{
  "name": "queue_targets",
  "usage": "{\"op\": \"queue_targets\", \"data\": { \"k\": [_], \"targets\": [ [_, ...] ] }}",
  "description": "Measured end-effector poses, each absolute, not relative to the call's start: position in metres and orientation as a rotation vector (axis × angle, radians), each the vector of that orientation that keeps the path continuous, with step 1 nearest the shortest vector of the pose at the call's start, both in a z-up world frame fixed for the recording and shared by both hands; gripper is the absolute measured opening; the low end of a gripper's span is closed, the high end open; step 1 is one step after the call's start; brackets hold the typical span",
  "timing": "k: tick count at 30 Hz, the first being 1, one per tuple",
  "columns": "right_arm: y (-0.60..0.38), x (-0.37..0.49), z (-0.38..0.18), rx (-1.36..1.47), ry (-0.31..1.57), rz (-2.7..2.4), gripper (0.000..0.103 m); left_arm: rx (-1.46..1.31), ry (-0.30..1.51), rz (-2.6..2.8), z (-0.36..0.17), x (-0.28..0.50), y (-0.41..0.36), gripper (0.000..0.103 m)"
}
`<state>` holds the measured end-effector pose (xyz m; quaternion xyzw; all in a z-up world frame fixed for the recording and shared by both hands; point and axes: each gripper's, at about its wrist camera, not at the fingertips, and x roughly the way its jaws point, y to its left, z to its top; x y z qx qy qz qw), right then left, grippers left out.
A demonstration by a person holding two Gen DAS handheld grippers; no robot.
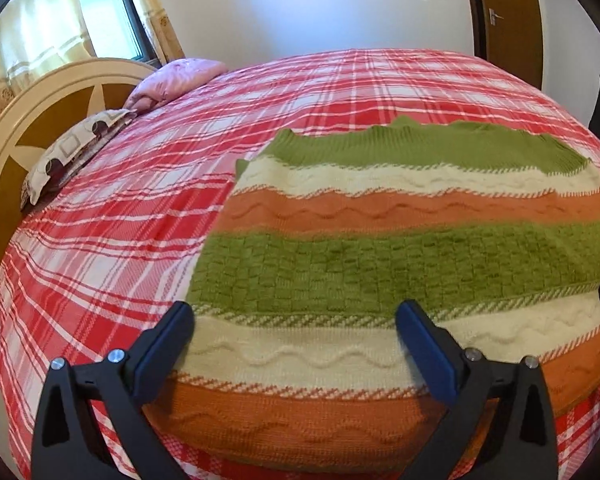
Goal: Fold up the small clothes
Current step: 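Lay the flipped sweater down striped side up and open both tools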
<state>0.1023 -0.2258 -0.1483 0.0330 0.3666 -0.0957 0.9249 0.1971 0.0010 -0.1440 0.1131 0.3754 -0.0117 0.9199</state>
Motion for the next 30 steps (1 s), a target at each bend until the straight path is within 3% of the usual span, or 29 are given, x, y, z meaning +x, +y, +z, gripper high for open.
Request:
{"op": "queue_targets", "data": {
  "k": [14, 23, 25, 26, 30],
  "targets": [
    [-0.227, 0.099, -0.145, 0.089, 0.74, -0.185, 0.067, 0.254, 0.798, -0.014, -0.133, 0.168, 0.008, 0.103],
    [-0.179, 0.064, -0.112, 0.045, 0.622, -0.162, 0.067, 0.253, 0.826, -0.021, -0.14, 0.17, 0.011, 0.103],
    [-0.162, 0.074, -0.115, 0.039, 0.649, -0.078, 0.054, 0.241, 0.831, -0.028, -0.141, 0.17, 0.013, 0.103],
    [-0.156, 0.079, -0.118, 0.041, 0.669, -0.052, 0.039, 0.238, 0.834, -0.037, -0.141, 0.171, 0.014, 0.103],
    [-0.141, 0.096, -0.143, 0.068, 0.739, -0.011, 0.037, 0.212, 0.842, -0.067, -0.137, 0.171, 0.024, 0.103]
  ]
}}
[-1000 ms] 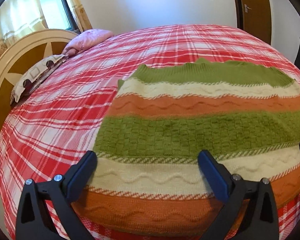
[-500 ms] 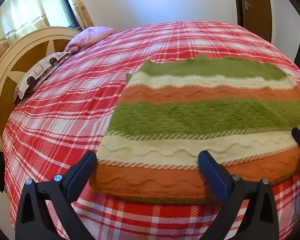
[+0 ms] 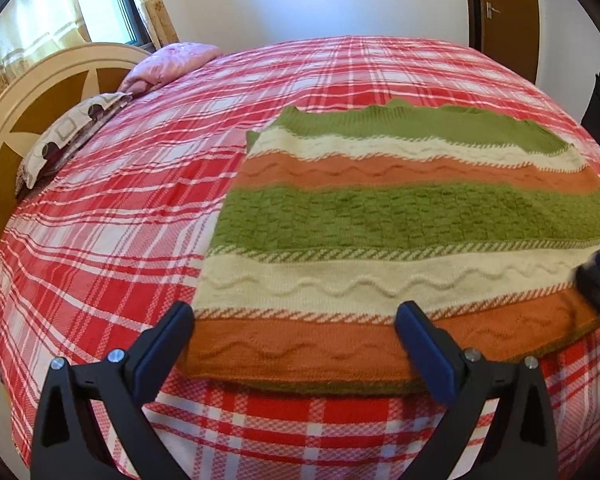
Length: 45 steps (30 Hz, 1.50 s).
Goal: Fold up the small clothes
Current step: 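Lay the flipped sweater down striped side up and open both tools, then grasp the side edge of the striped sweater with the left tool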
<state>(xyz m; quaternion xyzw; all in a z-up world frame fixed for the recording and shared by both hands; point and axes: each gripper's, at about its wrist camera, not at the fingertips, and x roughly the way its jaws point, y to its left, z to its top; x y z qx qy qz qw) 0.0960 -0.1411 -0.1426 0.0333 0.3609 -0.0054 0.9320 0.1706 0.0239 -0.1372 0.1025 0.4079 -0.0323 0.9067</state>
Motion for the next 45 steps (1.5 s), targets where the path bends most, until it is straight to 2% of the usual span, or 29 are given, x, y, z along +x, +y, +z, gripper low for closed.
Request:
{"op": "queue_targets", "data": {
  "k": [9, 12, 14, 16, 17, 19, 23, 28, 34, 37, 39, 45],
  "targets": [
    [-0.141, 0.091, -0.152, 0.074, 0.718, -0.002, 0.038, 0.036, 0.836, -0.117, -0.106, 0.234, 0.052, 0.102],
    [-0.137, 0.09, -0.152, 0.05, 0.713, -0.01, 0.039, -0.024, 0.869, -0.179, -0.109, 0.266, 0.05, 0.092],
    [-0.139, 0.089, -0.152, 0.058, 0.71, -0.004, 0.039, -0.074, 0.947, -0.188, -0.124, 0.289, 0.047, 0.09],
    [-0.142, 0.089, -0.152, 0.072, 0.707, 0.005, 0.04, -0.12, 1.016, -0.19, -0.14, 0.302, 0.045, 0.084],
    [-0.143, 0.089, -0.152, 0.077, 0.706, 0.009, 0.04, -0.164, 1.047, -0.201, -0.151, 0.307, 0.046, 0.084],
    [-0.143, 0.089, -0.153, 0.077, 0.704, 0.014, 0.042, -0.174, 0.999, -0.196, -0.151, 0.302, 0.044, 0.085],
    [-0.139, 0.09, -0.153, 0.05, 0.703, 0.007, 0.044, -0.117, 0.953, -0.207, -0.156, 0.295, 0.032, 0.095],
    [-0.137, 0.089, -0.153, 0.051, 0.703, 0.008, 0.044, -0.104, 0.938, -0.199, -0.154, 0.297, 0.032, 0.095],
    [-0.135, 0.09, -0.153, 0.031, 0.706, -0.003, 0.045, -0.083, 0.911, -0.22, -0.152, 0.297, 0.03, 0.082],
    [-0.134, 0.09, -0.153, 0.025, 0.706, -0.007, 0.045, -0.082, 0.898, -0.233, -0.151, 0.295, 0.029, 0.071],
    [-0.133, 0.09, -0.153, 0.024, 0.707, -0.008, 0.045, -0.073, 0.881, -0.255, -0.149, 0.29, 0.027, 0.056],
    [-0.133, 0.09, -0.153, 0.022, 0.707, -0.008, 0.045, -0.083, 0.857, -0.28, -0.148, 0.286, 0.029, 0.043]
  ]
}}
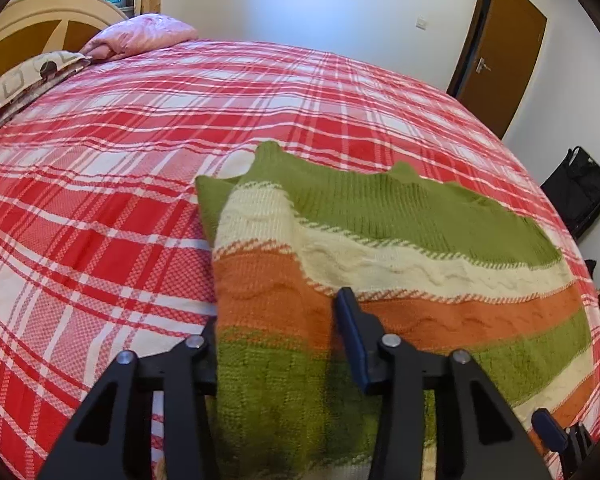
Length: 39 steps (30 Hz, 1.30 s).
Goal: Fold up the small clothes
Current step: 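Grasp the side edge of the striped sweater with the left tool, then fold the gripped edge across the sweater with the left tool and release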
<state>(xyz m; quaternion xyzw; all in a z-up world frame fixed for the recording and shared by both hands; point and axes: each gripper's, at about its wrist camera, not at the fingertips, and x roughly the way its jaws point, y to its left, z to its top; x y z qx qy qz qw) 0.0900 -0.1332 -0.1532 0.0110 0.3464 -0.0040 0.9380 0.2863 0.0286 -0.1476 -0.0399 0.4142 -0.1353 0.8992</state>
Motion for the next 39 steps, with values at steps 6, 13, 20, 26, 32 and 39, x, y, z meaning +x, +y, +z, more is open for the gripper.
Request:
{"op": "queue_targets", "data": {
  "k": [6, 13, 20, 26, 32, 39],
  "targets": [
    [-0.135, 0.096, -0.15, 0.022, 0.742, -0.007, 0.045, -0.199, 0.849, -0.33, -0.15, 0.287, 0.046, 0.033],
    [-0.135, 0.142, -0.118, 0.007, 0.724, 0.001, 0.011, -0.22, 0.84, -0.334, -0.15, 0.287, 0.046, 0.034],
    [-0.141, 0.209, -0.144, 0.11, 0.779, -0.038, 0.011, -0.247, 0.85, -0.329, -0.154, 0.29, 0.05, 0.042],
    [-0.145, 0.207, -0.148, 0.143, 0.764, -0.021, 0.011, -0.233, 0.862, -0.321, -0.154, 0.292, 0.047, 0.041],
    [-0.149, 0.207, -0.149, 0.158, 0.756, -0.012, 0.011, -0.237, 0.879, -0.311, -0.151, 0.29, 0.045, 0.031],
    [-0.152, 0.208, -0.15, 0.183, 0.752, 0.001, 0.011, -0.309, 0.905, -0.313, -0.135, 0.288, 0.047, 0.026]
  ]
}}
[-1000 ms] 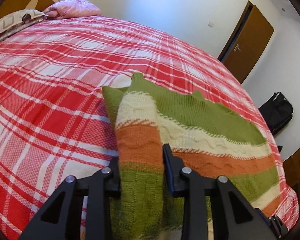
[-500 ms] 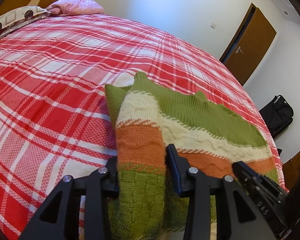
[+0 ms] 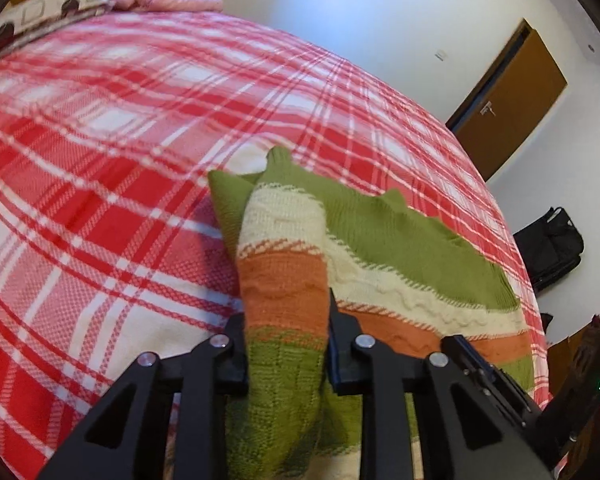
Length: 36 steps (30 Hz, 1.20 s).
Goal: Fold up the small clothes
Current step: 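Fold the gripped edge across the sweater with the left tool and release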
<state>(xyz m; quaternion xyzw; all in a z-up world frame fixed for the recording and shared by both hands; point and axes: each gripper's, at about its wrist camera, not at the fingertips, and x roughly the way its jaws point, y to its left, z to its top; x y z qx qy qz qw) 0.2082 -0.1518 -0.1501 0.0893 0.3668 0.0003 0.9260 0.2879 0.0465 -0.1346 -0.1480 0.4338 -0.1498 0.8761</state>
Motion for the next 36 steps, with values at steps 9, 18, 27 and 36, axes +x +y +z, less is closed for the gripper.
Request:
{"op": "queue_targets", "data": {
  "k": [9, 18, 27, 36],
  "targets": [
    [-0.156, 0.209, -0.151, 0.214, 0.753, 0.018, 0.011, -0.232, 0.821, -0.368, -0.08, 0.261, 0.005, 0.022],
    [-0.192, 0.199, -0.151, 0.437, 0.741, 0.129, 0.011, -0.11, 0.807, -0.406, -0.074, 0.249, -0.049, 0.013],
    [-0.232, 0.166, -0.159, 0.561, 0.708, 0.133, 0.011, 0.062, 0.849, -0.368, -0.115, 0.236, -0.1, 0.013],
    [-0.238, 0.165, -0.164, 0.619, 0.716, 0.175, 0.011, 0.082, 0.846, -0.432, -0.099, 0.214, -0.094, 0.044]
  ]
}}
